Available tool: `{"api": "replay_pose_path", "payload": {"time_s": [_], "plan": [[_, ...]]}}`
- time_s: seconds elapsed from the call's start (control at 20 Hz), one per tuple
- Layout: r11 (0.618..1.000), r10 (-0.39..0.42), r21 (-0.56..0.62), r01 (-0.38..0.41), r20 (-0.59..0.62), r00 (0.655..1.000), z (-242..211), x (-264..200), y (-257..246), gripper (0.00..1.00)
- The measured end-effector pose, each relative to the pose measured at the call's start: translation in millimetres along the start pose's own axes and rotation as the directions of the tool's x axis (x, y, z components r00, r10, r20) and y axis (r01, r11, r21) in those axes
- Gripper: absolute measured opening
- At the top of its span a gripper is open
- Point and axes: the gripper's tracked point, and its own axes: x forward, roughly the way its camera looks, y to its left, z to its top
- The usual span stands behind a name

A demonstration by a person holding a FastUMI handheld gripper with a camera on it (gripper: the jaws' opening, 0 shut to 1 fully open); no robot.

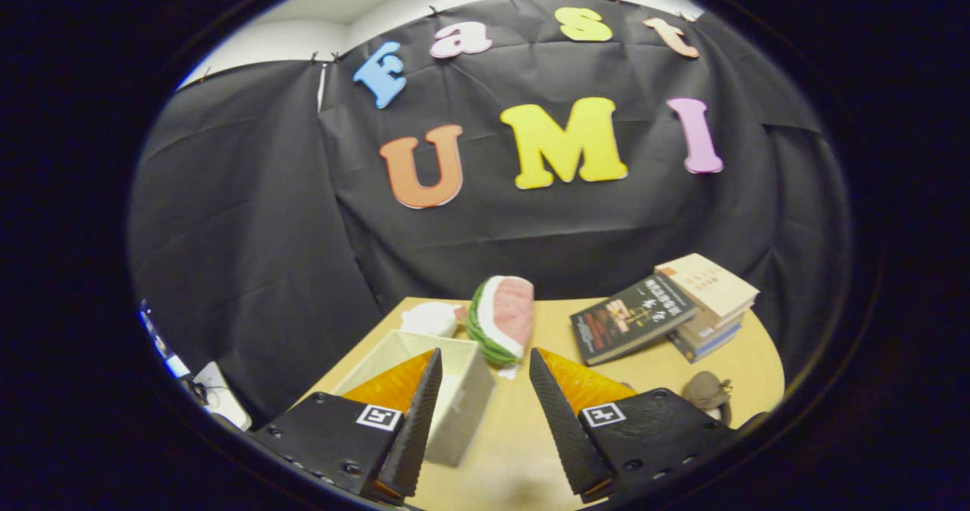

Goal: Open the storage box then place both shoes into the box .Put the left shoe in first, then the right shoe, with the right side of both shoes facing outward in a uniform manner.

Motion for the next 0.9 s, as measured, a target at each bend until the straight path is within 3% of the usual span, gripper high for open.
{"api": "replay_pose_path", "payload": {"time_s": [0.35,0.6,0.9], "plan": [[0.987,-0.157,0.004,0.158,-0.081,0.984,-57,-16,-111,0.46],[0.982,-0.184,-0.01,0.186,-0.214,0.959,-126,9,-146,0.5],[0.976,-0.21,-0.01,0.218,-0.318,0.925,-179,42,-170,0.57]]}}
